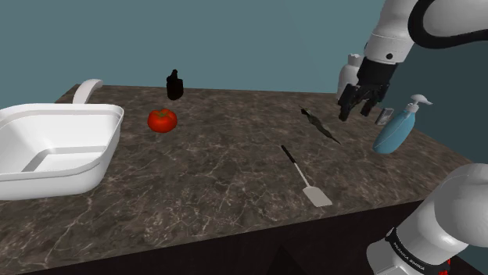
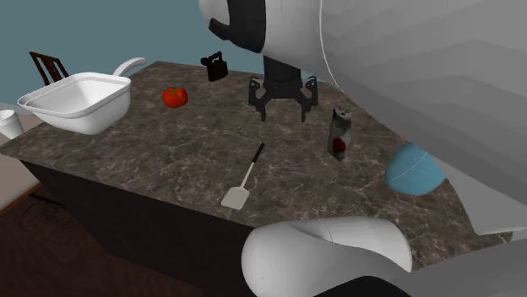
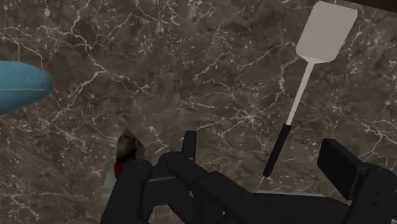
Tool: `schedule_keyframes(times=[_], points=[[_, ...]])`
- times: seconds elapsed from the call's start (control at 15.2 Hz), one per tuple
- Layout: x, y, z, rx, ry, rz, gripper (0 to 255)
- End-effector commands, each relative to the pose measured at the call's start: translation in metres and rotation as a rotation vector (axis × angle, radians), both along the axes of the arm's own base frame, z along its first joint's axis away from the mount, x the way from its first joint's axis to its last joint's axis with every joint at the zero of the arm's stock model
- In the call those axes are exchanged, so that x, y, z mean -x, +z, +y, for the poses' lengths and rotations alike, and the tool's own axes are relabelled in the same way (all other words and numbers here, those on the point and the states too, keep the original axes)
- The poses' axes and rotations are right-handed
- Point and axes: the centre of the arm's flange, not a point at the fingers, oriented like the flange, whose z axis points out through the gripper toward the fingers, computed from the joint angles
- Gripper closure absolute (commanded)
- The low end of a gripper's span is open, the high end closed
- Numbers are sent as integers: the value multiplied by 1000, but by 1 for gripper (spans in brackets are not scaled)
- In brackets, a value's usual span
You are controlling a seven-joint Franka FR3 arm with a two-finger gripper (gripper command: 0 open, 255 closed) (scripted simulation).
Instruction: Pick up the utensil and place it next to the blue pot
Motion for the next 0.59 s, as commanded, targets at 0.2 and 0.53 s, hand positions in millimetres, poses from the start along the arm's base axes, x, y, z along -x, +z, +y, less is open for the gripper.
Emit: schedule_keyframes(times=[0.2,0.53], points=[[-9,-58,28,-17,-66,-25,0],[-23,-115,55,-33,-130,-48,0]])
